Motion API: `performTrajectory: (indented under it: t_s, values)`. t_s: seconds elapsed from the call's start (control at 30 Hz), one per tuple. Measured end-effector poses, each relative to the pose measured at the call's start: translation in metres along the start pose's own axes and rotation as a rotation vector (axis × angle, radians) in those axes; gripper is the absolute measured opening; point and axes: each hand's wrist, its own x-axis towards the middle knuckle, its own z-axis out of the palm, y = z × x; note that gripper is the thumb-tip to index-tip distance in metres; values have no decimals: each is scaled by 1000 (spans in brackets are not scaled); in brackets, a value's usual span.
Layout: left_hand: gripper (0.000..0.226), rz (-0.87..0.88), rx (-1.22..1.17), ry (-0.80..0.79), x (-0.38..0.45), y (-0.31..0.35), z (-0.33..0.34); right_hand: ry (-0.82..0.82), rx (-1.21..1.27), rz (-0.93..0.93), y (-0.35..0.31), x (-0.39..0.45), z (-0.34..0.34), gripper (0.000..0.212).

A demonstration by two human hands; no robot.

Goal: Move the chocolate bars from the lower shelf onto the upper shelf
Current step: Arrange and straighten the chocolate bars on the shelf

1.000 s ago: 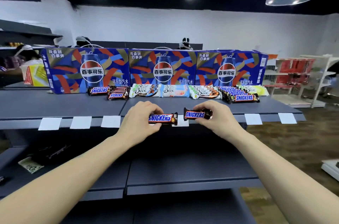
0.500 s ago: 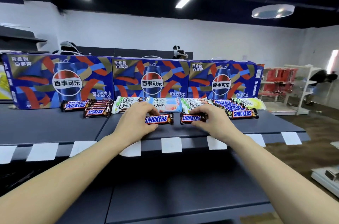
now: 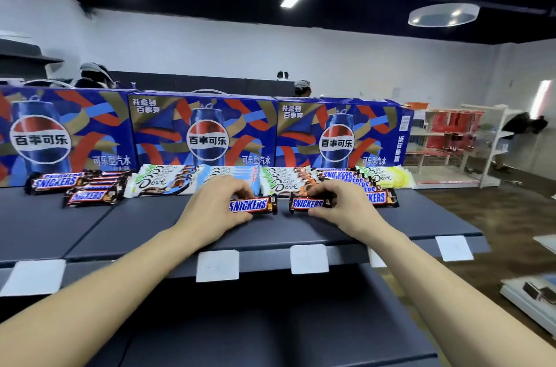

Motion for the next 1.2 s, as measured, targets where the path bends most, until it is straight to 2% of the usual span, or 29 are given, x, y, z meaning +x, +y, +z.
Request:
performTrajectory:
  t_s: [0.27,0.57,0.73,0.97,1.2]
  values:
    - [28,-38,23,30,12,36,34,-38,-8,-35,40,7,-22,33]
    - [25,-133,49,47,6,24,24,-40,-6,-99,31,26,-4,31]
    - [24,-81,22,34,14,30,29,24,43,-60,30,30,-11,30]
    - [25,23,-40,3,34,79,70,75,10,-14,62,14,-50,28]
    - [33,5,-98,10,47,111,101,116,8,-19,98,2,-80,30]
